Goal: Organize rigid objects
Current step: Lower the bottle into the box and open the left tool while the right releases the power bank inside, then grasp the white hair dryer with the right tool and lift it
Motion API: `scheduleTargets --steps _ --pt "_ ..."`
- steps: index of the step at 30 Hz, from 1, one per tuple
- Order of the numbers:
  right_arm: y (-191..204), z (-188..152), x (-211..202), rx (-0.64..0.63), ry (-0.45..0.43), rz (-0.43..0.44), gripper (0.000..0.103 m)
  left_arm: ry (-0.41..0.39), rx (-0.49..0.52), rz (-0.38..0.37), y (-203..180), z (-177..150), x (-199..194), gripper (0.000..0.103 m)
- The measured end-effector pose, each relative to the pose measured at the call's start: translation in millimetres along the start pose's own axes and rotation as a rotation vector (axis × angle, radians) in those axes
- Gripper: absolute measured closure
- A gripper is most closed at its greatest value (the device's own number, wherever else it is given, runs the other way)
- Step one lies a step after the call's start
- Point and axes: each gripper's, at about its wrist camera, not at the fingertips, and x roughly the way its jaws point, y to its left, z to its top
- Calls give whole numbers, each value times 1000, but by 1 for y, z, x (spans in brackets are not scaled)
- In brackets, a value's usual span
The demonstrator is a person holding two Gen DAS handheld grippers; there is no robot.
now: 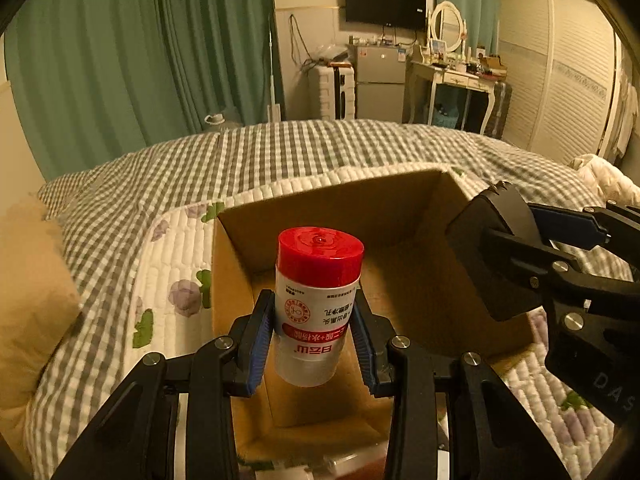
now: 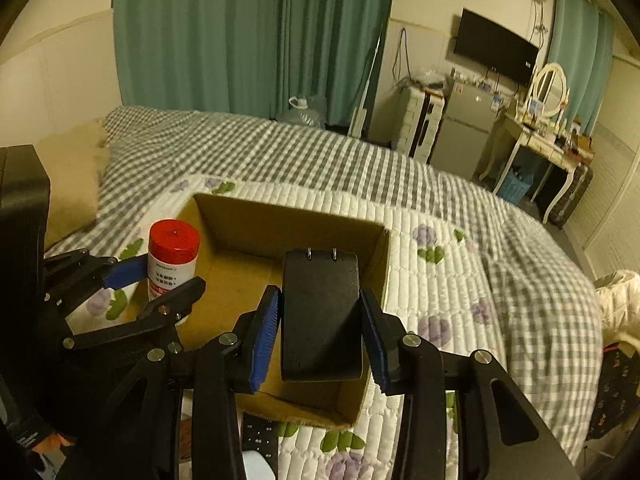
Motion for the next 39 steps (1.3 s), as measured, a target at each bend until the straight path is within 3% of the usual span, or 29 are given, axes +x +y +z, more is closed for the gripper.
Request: scheduleTargets --steps 4,10,13,15,21,26,33,39 --pt "-5 -3 17 5 21 14 64 -6 -1 -2 -1 -2 9 56" --pt "-4 -4 31 8 33 23 64 -4 -12 1 5 -4 9 55" --pt "-5 0 22 19 -35 27 63 -16 -22 1 10 -4 -1 55" --pt "-8 4 11 34 -57 8 28 -28 -28 3 13 -5 -12 51" --pt "-9 -2 -27 28 -63 -32 27 -71 -41 -2 18 -18 -61 28" --pt "-7 -34 -67 35 -42 -54 25 -95 -30 14 16 -42 -101 9" --pt "10 -98 -94 32 24 -48 24 -79 -37 13 15 -94 -125 7" --pt "43 -154 -65 2 146 -7 24 -2 -46 14 12 -142 -111 7"
